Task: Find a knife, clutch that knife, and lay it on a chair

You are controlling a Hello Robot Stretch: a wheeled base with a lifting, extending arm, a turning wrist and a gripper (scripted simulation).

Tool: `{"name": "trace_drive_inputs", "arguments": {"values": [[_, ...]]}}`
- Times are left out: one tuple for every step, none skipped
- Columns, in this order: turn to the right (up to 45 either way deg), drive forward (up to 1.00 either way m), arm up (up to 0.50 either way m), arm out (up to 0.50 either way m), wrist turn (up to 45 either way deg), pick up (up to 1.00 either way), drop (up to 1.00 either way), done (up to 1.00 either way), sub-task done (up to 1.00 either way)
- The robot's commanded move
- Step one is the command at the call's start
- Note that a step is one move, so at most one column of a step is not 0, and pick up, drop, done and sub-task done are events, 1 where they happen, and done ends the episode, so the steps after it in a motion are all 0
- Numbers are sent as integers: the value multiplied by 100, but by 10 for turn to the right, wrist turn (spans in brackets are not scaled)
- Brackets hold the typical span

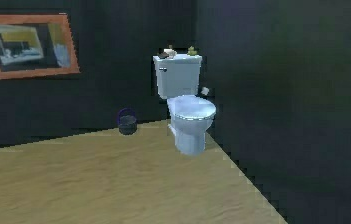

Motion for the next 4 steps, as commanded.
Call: {"name": "trace_drive_inputs", "arguments": {"values": [[0, 45, 0, 0, 0, 0, 0, 0, 0], [-450, 0, 0, 0, 0, 0, 0, 0, 0], [-450, 0, 0, 0, 0, 0, 0, 0, 0], [-120, 0, 0, 0, 0, 0, 0, 0, 0]]}}
